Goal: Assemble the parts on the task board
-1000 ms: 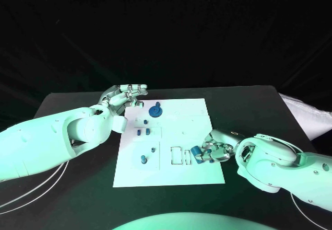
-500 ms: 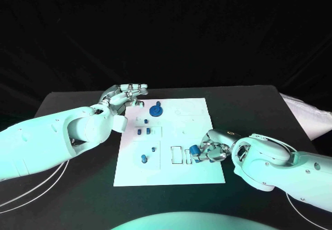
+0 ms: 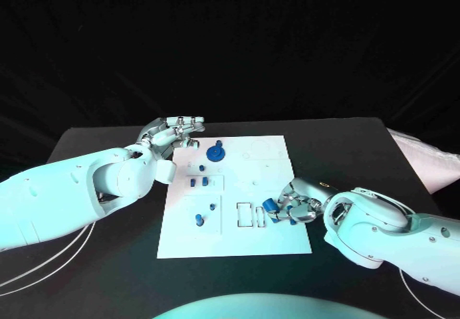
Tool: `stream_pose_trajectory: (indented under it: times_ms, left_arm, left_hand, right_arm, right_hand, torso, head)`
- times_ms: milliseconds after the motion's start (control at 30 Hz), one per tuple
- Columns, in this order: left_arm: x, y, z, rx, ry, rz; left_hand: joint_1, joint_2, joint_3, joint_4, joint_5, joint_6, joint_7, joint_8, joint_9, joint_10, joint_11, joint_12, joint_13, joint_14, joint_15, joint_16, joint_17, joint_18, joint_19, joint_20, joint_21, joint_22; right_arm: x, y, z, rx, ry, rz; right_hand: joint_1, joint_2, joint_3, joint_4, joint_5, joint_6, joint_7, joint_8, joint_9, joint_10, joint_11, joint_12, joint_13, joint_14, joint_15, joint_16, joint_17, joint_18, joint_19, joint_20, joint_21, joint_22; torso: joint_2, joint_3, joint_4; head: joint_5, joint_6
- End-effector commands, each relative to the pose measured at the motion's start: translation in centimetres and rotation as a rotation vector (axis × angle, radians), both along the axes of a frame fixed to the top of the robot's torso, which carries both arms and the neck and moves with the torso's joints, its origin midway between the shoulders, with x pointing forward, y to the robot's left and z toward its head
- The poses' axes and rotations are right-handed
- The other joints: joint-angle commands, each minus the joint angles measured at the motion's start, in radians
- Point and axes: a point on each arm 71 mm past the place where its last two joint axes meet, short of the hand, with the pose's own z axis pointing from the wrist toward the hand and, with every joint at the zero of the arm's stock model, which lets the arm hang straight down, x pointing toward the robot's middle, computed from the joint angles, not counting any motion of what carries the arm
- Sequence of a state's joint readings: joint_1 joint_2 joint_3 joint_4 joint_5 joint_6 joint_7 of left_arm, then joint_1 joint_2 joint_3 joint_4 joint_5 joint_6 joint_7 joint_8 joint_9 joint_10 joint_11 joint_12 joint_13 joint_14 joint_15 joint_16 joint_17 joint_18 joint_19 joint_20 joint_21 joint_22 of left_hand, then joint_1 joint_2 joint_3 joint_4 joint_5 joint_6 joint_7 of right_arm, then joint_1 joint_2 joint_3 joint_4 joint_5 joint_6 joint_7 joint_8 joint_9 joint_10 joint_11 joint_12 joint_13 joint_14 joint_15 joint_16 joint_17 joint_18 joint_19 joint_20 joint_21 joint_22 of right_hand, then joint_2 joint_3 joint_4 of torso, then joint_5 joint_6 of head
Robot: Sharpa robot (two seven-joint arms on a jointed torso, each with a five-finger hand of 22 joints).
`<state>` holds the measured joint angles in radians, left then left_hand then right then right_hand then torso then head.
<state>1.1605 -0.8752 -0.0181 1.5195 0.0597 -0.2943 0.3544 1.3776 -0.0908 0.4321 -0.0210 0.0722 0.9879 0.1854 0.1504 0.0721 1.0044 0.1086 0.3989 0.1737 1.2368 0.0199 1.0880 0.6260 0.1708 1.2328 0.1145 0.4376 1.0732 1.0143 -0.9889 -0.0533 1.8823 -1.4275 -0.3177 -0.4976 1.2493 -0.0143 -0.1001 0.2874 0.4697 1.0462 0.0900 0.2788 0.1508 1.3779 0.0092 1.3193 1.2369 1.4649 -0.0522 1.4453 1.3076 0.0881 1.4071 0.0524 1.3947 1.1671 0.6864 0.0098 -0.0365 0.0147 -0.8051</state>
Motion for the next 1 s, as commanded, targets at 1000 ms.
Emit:
stream_pose_trajectory:
  times_ms: [1000]
  left_arm:
    - [-0.1, -0.5, -0.1, -0.010, -0.007, -0.022]
  left_hand:
    - [-0.002, 0.009, -0.005, -0.004, 0.001, -0.009, -0.002, 0.006, 0.000, -0.007, -0.001, 0.005, 0.001, -0.008, 0.002, 0.005, 0.000, 0.010, 0.004, 0.005, -0.006, -0.001]
  right_arm:
    - [-0.4, 3.7, -0.2, 0.124, 0.121, 0.034]
  right_hand:
    - [-0.050, 0.025, -0.033, 0.002, -0.003, 0.028, -0.012, 0.007, 0.032, 0.014, -0.009, -0.002, 0.017, 0.066, -0.017, 0.001, 0.034, -0.011, 0.007, -0.012, 0.007, 0.005]
  torso:
    - [0.000, -0.0010, 0.0004]
  head:
    - [0.008, -0.005]
